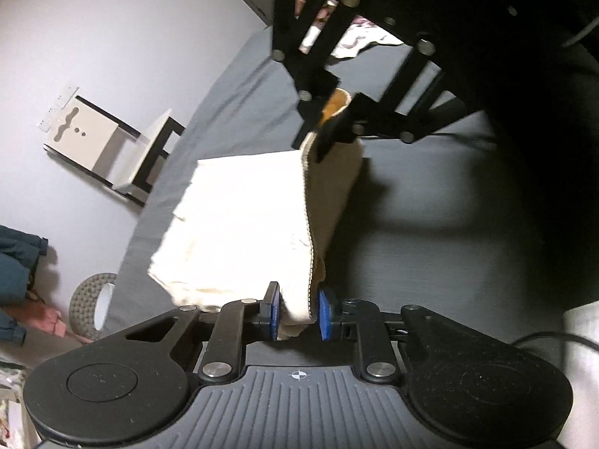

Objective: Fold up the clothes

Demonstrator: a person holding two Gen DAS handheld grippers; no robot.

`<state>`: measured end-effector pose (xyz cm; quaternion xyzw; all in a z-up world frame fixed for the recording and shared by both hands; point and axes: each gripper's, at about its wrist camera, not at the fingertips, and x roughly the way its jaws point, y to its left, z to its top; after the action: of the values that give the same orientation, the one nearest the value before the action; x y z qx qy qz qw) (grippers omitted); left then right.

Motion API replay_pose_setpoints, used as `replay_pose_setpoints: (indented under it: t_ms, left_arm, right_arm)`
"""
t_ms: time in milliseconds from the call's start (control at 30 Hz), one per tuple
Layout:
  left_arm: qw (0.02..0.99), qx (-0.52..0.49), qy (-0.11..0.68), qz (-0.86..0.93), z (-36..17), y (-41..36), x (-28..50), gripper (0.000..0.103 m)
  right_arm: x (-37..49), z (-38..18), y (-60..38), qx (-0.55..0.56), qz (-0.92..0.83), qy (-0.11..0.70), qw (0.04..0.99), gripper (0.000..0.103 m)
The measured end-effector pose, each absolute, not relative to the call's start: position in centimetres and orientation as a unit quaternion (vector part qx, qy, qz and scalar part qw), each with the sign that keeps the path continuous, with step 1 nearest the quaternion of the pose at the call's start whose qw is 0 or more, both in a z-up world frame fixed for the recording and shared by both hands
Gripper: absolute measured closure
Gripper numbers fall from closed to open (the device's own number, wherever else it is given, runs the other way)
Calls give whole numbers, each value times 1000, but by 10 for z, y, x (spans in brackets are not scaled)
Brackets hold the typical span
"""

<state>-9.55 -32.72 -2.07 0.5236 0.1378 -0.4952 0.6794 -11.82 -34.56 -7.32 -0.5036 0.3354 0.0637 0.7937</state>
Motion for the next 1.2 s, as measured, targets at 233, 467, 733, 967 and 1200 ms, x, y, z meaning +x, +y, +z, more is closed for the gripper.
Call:
replay_pose_setpoints:
  t_ms: [233,467,733,967,1200]
  left_arm:
    - [682,488,177,-516,-10,-345,-40,82]
    - [677,464,234,-521,-25,-359,15,82]
    - [672,408,323,-528,-47,-369,64,82]
    - [688,385,342,-511,-59,-368,88,76]
    - [707,339,358,-507,-56,-349,89,75]
  right_arm:
    - [-78,-68,-371,-467,57,353,809,93]
    - [-37,-74,-395,-412,57,384,824,93]
    - [-20,-89,-417,-336,75,417,841,93]
    - [-16,-89,-432,-289,54,401,868,70]
    - [-13,-84,-457,-208,44,402,890,62]
